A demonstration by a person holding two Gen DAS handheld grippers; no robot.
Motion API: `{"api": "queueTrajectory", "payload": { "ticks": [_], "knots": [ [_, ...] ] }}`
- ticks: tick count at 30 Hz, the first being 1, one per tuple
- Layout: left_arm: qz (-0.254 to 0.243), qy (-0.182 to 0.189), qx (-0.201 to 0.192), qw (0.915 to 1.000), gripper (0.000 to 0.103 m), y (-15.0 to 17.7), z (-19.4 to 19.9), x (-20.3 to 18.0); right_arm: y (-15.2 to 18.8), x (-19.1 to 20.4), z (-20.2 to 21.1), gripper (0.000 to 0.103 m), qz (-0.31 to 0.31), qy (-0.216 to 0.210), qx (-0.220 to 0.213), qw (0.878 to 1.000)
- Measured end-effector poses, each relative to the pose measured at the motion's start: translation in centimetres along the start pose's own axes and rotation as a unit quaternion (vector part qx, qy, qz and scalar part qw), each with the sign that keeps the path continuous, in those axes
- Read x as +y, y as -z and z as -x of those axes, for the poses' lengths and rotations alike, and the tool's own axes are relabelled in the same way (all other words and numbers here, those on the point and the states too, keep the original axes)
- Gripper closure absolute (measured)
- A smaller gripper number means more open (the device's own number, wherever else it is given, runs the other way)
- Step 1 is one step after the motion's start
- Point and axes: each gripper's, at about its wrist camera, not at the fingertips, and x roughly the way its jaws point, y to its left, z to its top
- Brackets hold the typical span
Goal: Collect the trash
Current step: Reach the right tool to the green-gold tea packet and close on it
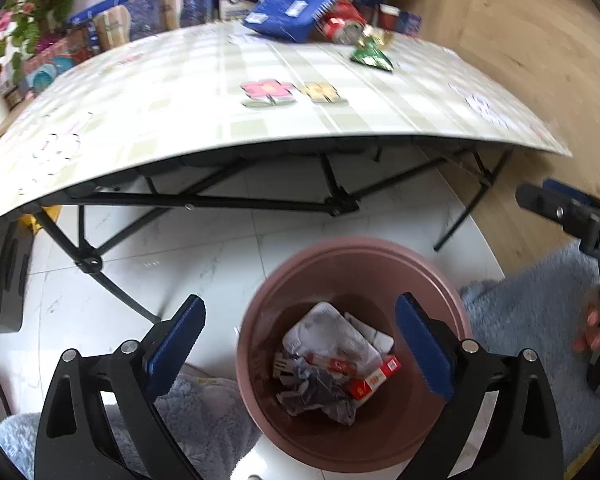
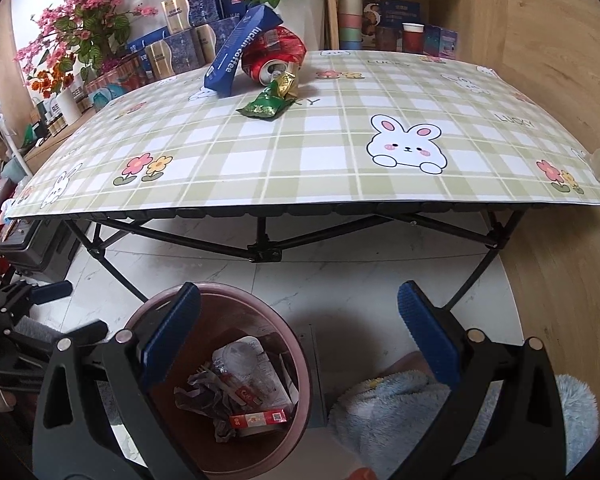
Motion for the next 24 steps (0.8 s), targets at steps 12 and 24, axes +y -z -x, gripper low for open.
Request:
{"api": "queueTrajectory", "payload": {
  "ticks": [12,24],
  "knots": [
    [0.052,-0.052,-0.085,0.9936,0.008,-0.8,3.6,2.3,-0.5,1.1,0.3,0.006,0.029,-0.028,-0.008,0.999],
    [0.121,-0.077,-0.166,0.9757,0.007,-4.9,7.5,7.0,-8.8,0.1,0.1,0.006,0.058,-0.085,-0.036,0.994]
  ]
}}
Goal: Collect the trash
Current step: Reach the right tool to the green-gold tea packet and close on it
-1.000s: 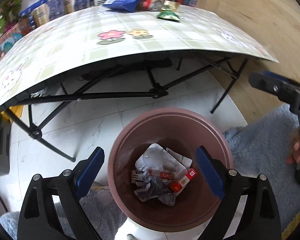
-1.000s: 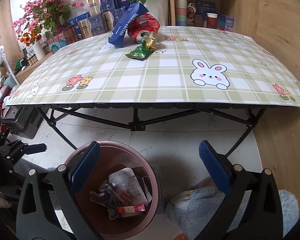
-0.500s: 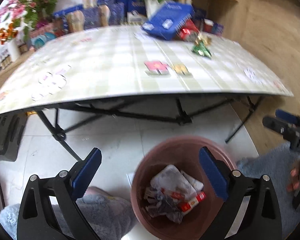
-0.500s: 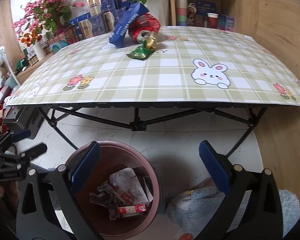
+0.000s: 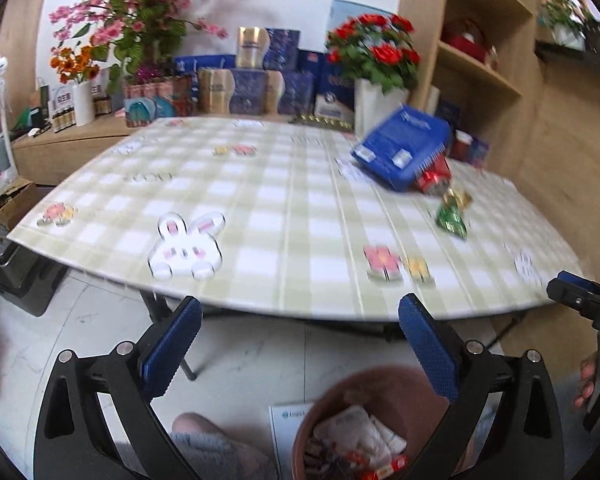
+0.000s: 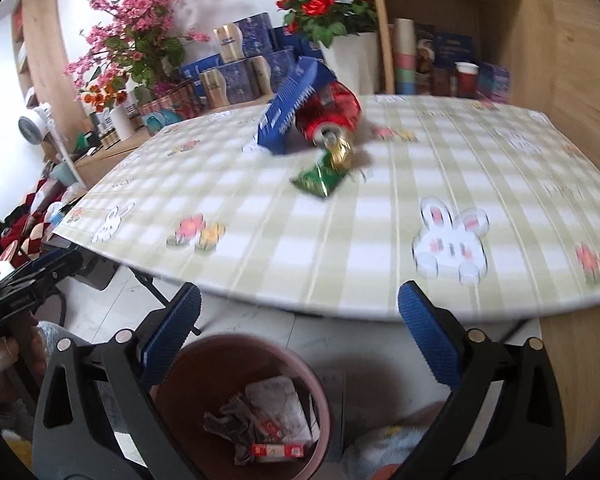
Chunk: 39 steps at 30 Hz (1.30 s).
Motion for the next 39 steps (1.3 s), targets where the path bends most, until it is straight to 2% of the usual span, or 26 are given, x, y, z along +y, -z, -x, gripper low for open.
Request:
{"api": "queueTrajectory", "payload": {
  "ticks": [3,7,8,9,11,15,19,20,21,23,24,29,32,34,36,39],
  "knots": [
    [-0.013,-0.006,-0.007,0.9999,0.006,-2.2,-1.0,-0.4,-3.6,-0.6,-2.5,0.006,0.010,0.024,0.014,1.000],
    [-0.034,0.001,-0.008,0.9994,0.006,-4.9,-2.6,-1.5,-7.6,-1.7,-6.9,0.006,-0.015,0.026,0.034,0.999],
    [-0.039,0.003,-0.006,0.9992,0.006,-5.7,-3.2,-2.0,-8.1,-1.9,-7.9,0.008,-0.021,0.022,0.040,0.999],
    [-0.043,0.006,-0.004,0.9991,0.006,-6.2,-3.7,-2.2,-8.9,-2.1,-9.3,0.019,-0.028,0.021,0.050,0.998],
    [-0.051,0.018,0.003,0.9986,0.006,-7.5,-5.0,-3.0,-10.1,-2.3,-12.0,0.030,-0.031,0.046,0.071,0.996],
    [-0.064,0.049,0.009,0.9967,0.006,-9.4,-7.1,-4.5,-10.9,-2.4,-15.3,0.030,-0.067,0.043,0.093,0.992],
    [-0.089,0.053,0.013,0.9945,0.007,-10.6,-9.2,-6.6,-11.3,-2.1,-17.1,0.030,-0.081,0.061,0.109,0.989],
    [-0.096,0.055,0.015,0.9938,0.007,-10.9,-9.7,-7.1,-11.3,-2.2,-17.4,0.041,-0.086,0.059,0.113,0.988],
    [-0.105,0.058,0.016,0.9927,0.007,-11.3,-10.3,-7.8,-11.3,-2.1,-17.5,0.067,-0.083,0.062,0.117,0.988],
    [-0.120,0.065,0.017,0.9905,0.006,-12.0,-11.4,-9.2,-11.3,-2.0,-17.4,0.072,-0.071,0.058,0.116,0.989],
    [-0.123,0.067,0.018,0.9899,0.007,-12.3,-11.8,-9.8,-11.3,-2.1,-17.2,0.080,-0.064,0.047,0.112,0.991],
    [-0.156,0.079,0.023,0.9844,0.006,-13.6,-14.5,-13.7,-11.1,-4.3,-14.2,0.081,-0.079,0.021,0.063,0.995],
    [-0.204,0.085,0.026,0.9749,0.006,-14.4,-16.7,-17.2,-10.9,-6.6,-12.3,0.081,-0.109,0.015,0.037,0.993],
    [-0.219,0.083,0.025,0.9719,0.006,-14.9,-17.9,-18.9,-10.5,-7.9,-11.4,0.081,-0.131,0.013,0.027,0.991],
    [-0.231,0.074,0.024,0.9698,0.006,-15.3,-19.1,-20.6,-10.0,-9.0,-10.8,0.081,-0.148,0.006,0.020,0.989],
    [-0.248,0.034,0.016,0.9680,0.006,-15.6,-21.3,-22.5,-9.3,-10.3,-9.8,0.081,-0.164,0.000,0.006,0.986]
  ]
}}
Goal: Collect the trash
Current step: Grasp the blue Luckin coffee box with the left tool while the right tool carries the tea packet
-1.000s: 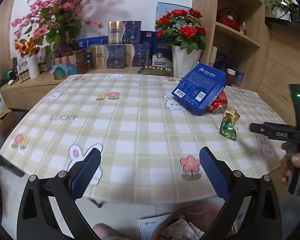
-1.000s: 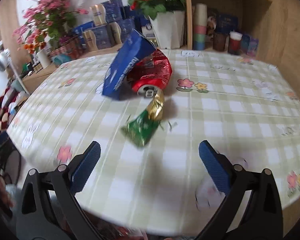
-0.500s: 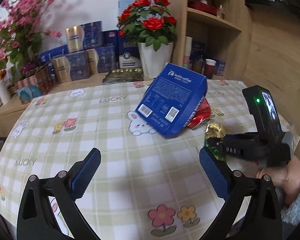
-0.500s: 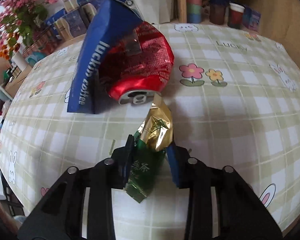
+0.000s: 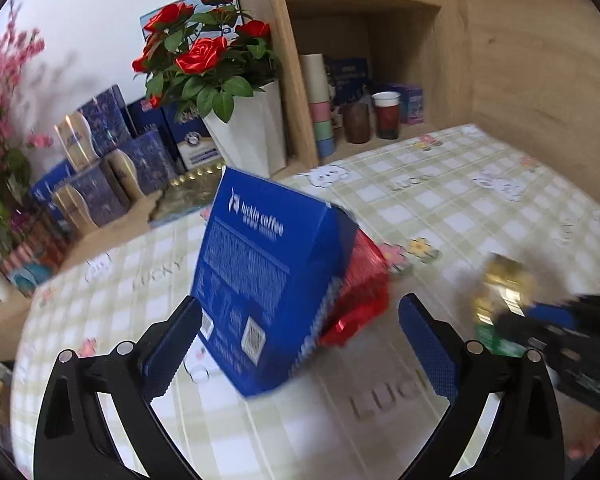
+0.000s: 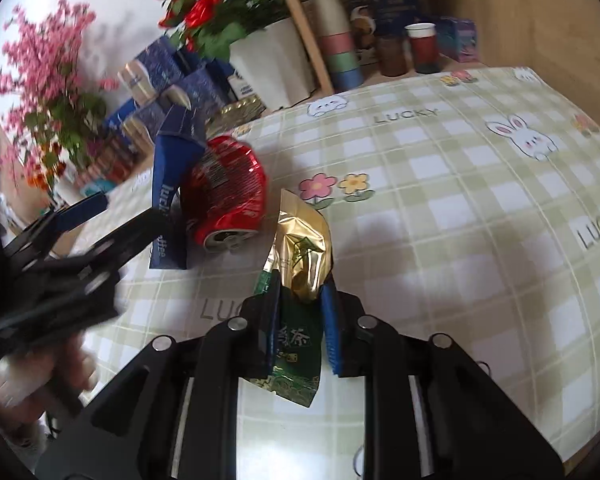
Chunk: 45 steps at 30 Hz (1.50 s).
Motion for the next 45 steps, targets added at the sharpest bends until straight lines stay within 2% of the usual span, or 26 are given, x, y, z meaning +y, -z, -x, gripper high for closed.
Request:
{"api": "queueTrajectory", "payload": {
  "ticks": [4,8,11,13,14,15,17,19,20,21,22,25,29,32,36,39,45],
  "knots": [
    [-0.009,-0.052,0.009,0.9986,0.006,-0.7,-2.4,-0.2,0.3,-1.1,0.7,0.081,-0.009,-0.007,-0.009,1.000],
    [-0.012,-0.070,0.024,0.9972,0.006,-0.6,-3.8,0.7,0.5,-1.4,1.0,0.081,-0.011,-0.010,-0.012,1.000],
    [-0.040,-0.083,0.033,0.9952,0.007,0.0,-4.5,0.8,0.6,-1.6,1.1,0.081,-0.020,-0.015,-0.010,1.000],
    [-0.049,-0.084,0.047,0.9942,0.016,0.5,-5.0,1.4,0.9,-1.6,1.2,0.081,-0.023,-0.016,-0.011,1.000],
    [-0.045,-0.080,0.051,0.9945,0.025,0.7,-5.0,1.7,1.2,-1.5,1.3,0.081,-0.024,-0.017,-0.010,1.000],
    [-0.038,-0.078,0.053,0.9948,0.044,0.9,-4.9,2.3,1.3,-1.5,1.4,0.081,-0.025,-0.018,-0.010,0.999],
    [-0.035,-0.084,0.056,0.9943,0.070,1.2,-4.5,3.0,1.7,-1.3,1.6,0.081,-0.028,-0.022,-0.011,0.999],
    [-0.036,-0.066,0.043,0.9962,0.075,1.5,-3.3,4.1,1.9,-1.0,1.9,0.081,-0.026,-0.024,-0.012,0.999],
    [-0.043,-0.070,0.040,0.9958,0.087,1.6,-3.0,4.2,2.0,-0.7,2.1,0.081,-0.023,-0.026,-0.013,0.999],
    [-0.043,-0.070,0.035,0.9960,0.089,1.7,-2.3,5.2,2.1,-0.5,2.3,0.081,-0.020,-0.028,-0.014,0.999],
    [-0.026,-0.060,0.034,0.9973,0.090,1.7,-1.9,6.2,2.1,-0.3,2.4,0.081,-0.019,-0.030,-0.014,0.999],
    [0.009,-0.062,0.023,0.9978,0.090,1.8,0.1,9.2,2.3,0.5,3.1,0.081,-0.008,-0.034,-0.021,0.999],
    [0.071,-0.038,0.015,0.9966,0.090,2.4,3.3,13.2,2.6,1.8,4.1,0.081,-0.001,-0.043,-0.028,0.999],
    [0.098,-0.020,0.008,0.9949,0.090,3.4,6.3,14.8,2.9,2.9,5.0,0.081,0.010,-0.051,-0.033,0.998],
    [0.114,0.010,0.013,0.9934,0.090,5.1,10.2,15.6,3.6,4.3,6.3,0.081,0.026,-0.062,-0.033,0.997],
    [0.140,0.043,0.010,0.9892,0.090,6.5,13.5,15.7,4.5,5.3,7.4,0.081,0.035,-0.071,-0.027,0.997],
    [0.168,0.068,0.005,0.9834,0.090,10.1,19.2,15.2,7.5,6.7,9.4,0.081,0.058,-0.081,-0.007,0.995]
  ]
}}
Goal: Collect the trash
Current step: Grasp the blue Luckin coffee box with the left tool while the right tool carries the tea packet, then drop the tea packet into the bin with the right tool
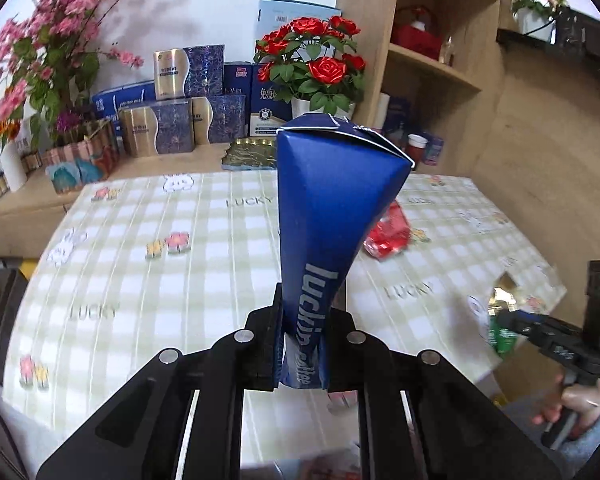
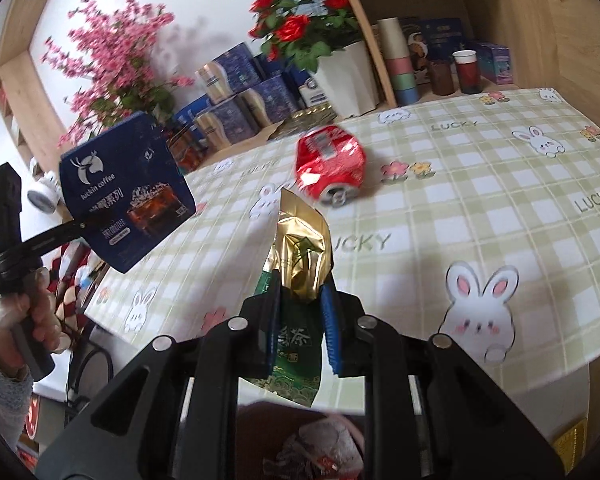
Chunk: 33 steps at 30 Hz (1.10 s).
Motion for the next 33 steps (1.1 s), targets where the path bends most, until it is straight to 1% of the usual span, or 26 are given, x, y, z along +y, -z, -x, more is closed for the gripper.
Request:
{"api": "queueTrajectory", "payload": {
  "ticks": [3,6,8,10,13,17,19,21,23,25,29,33],
  "knots": [
    [0.013,0.009,0.001,0.9999,0.090,2.0,2.2,0.0,1.8,0.9,0.9,0.081,0.011,-0.006,0.014,1.000],
    [0.014,0.007,0.002,0.9999,0.090,4.0,4.3,-0.2,3.9,1.9,1.6,0.081,0.026,-0.014,0.034,0.999],
    [0.023,0.012,0.002,0.9997,0.090,5.1,5.5,-0.3,5.2,2.6,2.0,0.081,0.039,-0.020,0.045,0.998],
    [0.028,0.013,0.000,0.9995,0.090,6.5,6.9,-0.5,7.1,3.5,2.2,0.081,0.063,-0.023,0.063,0.996],
    [0.032,0.014,0.002,0.9994,0.090,8.4,8.3,-0.8,9.3,4.2,1.9,0.081,0.078,-0.033,0.095,0.992],
    [0.041,0.013,0.006,0.9991,0.090,10.7,9.5,-1.1,12.3,4.2,0.3,0.081,0.087,-0.036,0.140,0.986],
    [0.052,0.016,0.011,0.9985,0.090,12.0,9.9,-1.2,13.7,3.8,-1.1,0.081,0.079,-0.039,0.168,0.982],
    [0.060,0.017,0.015,0.9979,0.090,13.1,10.2,-1.2,14.9,3.8,-2.4,0.081,0.083,-0.046,0.187,0.978],
    [0.068,0.020,0.019,0.9973,0.090,13.8,10.4,-1.2,15.8,4.0,-3.7,0.081,0.109,-0.038,0.206,0.972],
    [0.078,0.020,0.024,0.9965,0.090,14.6,10.6,-1.1,16.9,4.5,-5.6,0.081,0.135,-0.028,0.236,0.962],
    [0.095,0.025,0.031,0.9947,0.090,15.8,10.7,-0.9,18.4,4.5,-8.1,0.081,0.143,-0.009,0.270,0.952],
    [0.119,0.037,0.041,0.9914,0.090,16.3,10.5,-0.5,19.3,4.2,-9.1,0.081,0.141,-0.004,0.292,0.946]
  ]
}}
